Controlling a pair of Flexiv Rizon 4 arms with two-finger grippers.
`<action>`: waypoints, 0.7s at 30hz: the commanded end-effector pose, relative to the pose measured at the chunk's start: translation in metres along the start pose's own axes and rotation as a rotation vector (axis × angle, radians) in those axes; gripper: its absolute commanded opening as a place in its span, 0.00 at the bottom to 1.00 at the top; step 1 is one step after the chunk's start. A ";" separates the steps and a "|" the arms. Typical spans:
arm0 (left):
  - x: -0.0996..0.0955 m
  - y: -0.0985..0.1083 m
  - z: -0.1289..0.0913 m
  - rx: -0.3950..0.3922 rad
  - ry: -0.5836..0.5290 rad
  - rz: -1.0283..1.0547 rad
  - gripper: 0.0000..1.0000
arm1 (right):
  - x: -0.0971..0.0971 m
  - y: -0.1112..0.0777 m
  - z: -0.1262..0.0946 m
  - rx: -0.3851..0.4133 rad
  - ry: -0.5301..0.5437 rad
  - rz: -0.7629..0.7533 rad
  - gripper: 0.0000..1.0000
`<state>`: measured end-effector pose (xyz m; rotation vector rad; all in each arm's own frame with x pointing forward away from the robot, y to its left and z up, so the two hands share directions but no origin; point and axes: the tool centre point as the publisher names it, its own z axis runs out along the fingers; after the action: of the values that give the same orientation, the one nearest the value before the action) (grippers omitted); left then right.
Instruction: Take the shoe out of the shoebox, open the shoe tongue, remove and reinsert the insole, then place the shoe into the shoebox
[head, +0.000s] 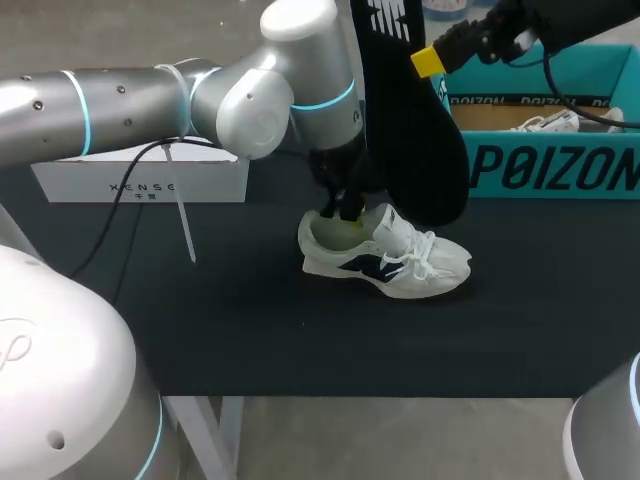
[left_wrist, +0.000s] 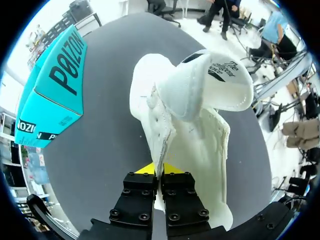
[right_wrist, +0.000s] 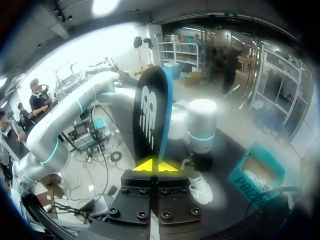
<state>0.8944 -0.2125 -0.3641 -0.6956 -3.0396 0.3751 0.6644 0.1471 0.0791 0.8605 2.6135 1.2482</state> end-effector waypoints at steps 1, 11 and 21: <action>-0.006 0.007 -0.028 0.007 0.010 0.039 0.00 | 0.000 0.003 0.001 0.005 0.000 0.001 0.00; -0.034 0.002 -0.075 0.041 0.107 0.340 0.00 | 0.000 0.003 0.001 0.005 0.000 0.001 0.00; -0.043 -0.023 -0.086 0.007 0.326 0.761 0.00 | 0.000 0.003 0.001 0.005 0.000 0.001 0.00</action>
<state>0.9245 -0.2199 -0.2761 -1.4604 -2.6564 0.4150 0.6644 0.1470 0.0791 0.8606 2.6135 1.2480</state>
